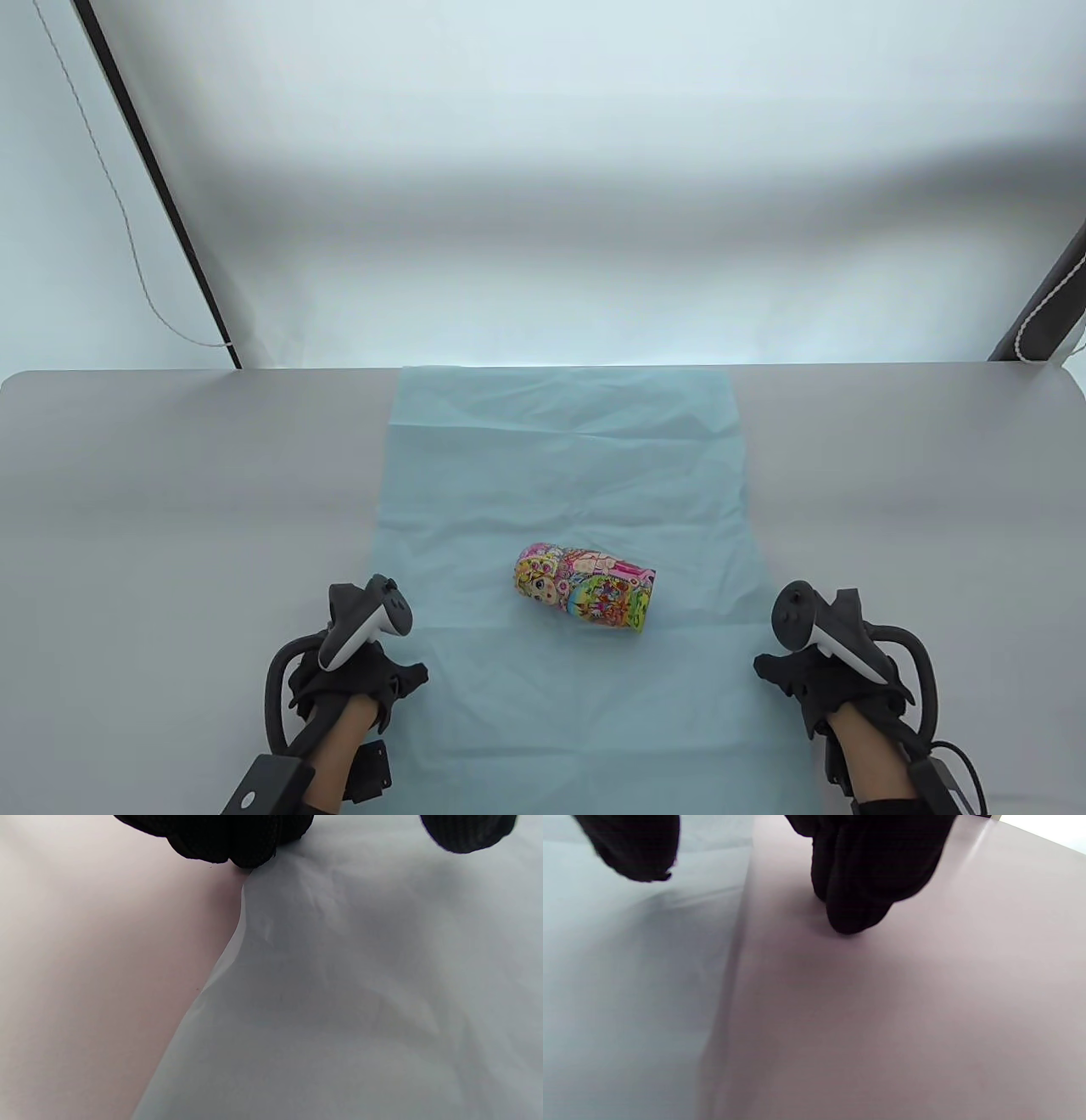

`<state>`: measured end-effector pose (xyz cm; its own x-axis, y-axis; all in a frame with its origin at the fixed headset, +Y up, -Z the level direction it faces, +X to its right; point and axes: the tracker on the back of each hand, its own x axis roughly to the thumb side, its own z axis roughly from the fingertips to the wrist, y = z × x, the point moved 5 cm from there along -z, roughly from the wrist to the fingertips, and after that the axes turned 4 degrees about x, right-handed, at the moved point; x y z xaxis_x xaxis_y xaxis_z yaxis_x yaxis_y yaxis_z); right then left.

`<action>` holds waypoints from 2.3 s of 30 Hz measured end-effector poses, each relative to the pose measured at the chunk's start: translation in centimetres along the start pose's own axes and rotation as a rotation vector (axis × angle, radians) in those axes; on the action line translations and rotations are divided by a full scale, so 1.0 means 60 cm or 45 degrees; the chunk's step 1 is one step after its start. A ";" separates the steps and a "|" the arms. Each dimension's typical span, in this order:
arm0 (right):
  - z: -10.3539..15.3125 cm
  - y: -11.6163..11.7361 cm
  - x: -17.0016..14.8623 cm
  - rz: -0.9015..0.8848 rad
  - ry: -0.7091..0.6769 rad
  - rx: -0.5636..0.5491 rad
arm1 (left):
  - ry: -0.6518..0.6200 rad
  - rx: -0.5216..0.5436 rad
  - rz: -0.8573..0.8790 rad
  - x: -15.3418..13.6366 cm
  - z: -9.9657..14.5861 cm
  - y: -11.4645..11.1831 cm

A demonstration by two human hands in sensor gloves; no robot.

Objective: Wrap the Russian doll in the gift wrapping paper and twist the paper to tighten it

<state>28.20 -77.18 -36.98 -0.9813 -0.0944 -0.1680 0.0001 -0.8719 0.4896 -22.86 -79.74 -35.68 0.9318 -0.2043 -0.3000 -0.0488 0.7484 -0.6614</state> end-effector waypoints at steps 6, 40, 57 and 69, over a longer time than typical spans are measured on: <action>0.002 0.009 0.023 0.036 -0.041 0.023 | -0.027 0.011 -0.044 0.018 0.007 -0.008; -0.004 0.013 0.011 -0.514 -0.607 0.080 | -0.619 0.366 0.799 0.003 0.020 0.047; -0.011 0.015 0.000 -0.748 -0.775 0.299 | -1.088 0.144 1.064 0.018 -0.014 0.062; -0.007 0.006 0.012 -0.579 -0.754 0.065 | -1.289 -0.292 0.928 0.014 -0.010 0.033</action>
<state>27.59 -77.77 -37.30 -0.8218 0.5573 0.1182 -0.4255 -0.7384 0.5233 -22.39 -78.79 -37.68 0.5150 0.8556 -0.0526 -0.6310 0.3368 -0.6989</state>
